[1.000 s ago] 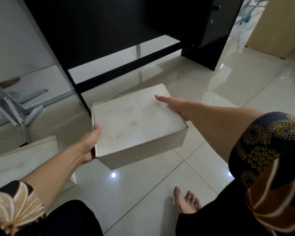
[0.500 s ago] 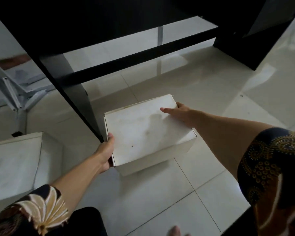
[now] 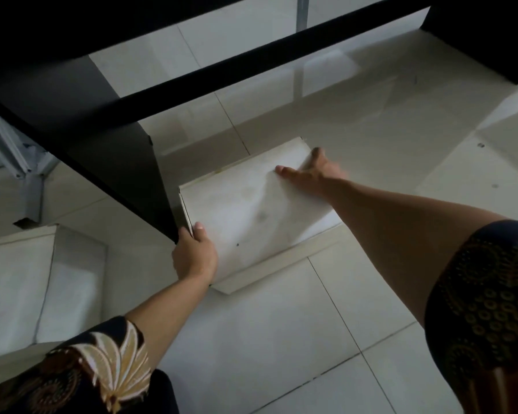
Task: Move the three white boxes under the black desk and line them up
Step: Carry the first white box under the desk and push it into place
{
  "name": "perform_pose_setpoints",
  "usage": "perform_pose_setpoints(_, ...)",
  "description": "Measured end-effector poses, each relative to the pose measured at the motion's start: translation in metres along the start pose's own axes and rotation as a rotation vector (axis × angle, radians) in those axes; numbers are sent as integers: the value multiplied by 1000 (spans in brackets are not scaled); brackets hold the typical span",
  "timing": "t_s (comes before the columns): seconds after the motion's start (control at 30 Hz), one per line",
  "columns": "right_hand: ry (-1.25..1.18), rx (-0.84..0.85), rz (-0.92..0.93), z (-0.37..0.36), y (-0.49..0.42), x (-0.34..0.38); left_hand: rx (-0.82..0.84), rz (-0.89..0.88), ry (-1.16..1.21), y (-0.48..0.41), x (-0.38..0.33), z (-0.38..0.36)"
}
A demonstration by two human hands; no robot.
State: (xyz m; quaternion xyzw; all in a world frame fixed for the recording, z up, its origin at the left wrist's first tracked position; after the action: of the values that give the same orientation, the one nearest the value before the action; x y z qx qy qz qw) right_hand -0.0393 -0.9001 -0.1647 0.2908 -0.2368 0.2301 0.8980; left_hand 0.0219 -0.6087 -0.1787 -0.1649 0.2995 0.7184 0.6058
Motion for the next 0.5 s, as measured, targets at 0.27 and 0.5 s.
perform_pose_setpoints(0.27, 72, -74, 11, -4, -6, 3, -91, -309, -185, -16, -21, 7)
perform_pose_setpoints(0.5, 123, -196, 173, -2, -19, 37, 54, -965, -473, 33, -42, -8)
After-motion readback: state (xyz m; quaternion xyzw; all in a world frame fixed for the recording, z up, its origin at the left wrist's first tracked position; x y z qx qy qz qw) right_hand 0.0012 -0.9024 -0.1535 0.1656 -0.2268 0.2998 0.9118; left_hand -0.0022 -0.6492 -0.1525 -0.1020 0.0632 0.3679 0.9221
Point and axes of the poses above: each hand's wrist, its own y-axis away from the middle knuckle, its own z-axis out of the back of the hand, x = y × z, the point moved 5 cm from there along -y, towards the middle knuckle, and after that the axes turned 3 degrees about -x, right-handed, at the moved point
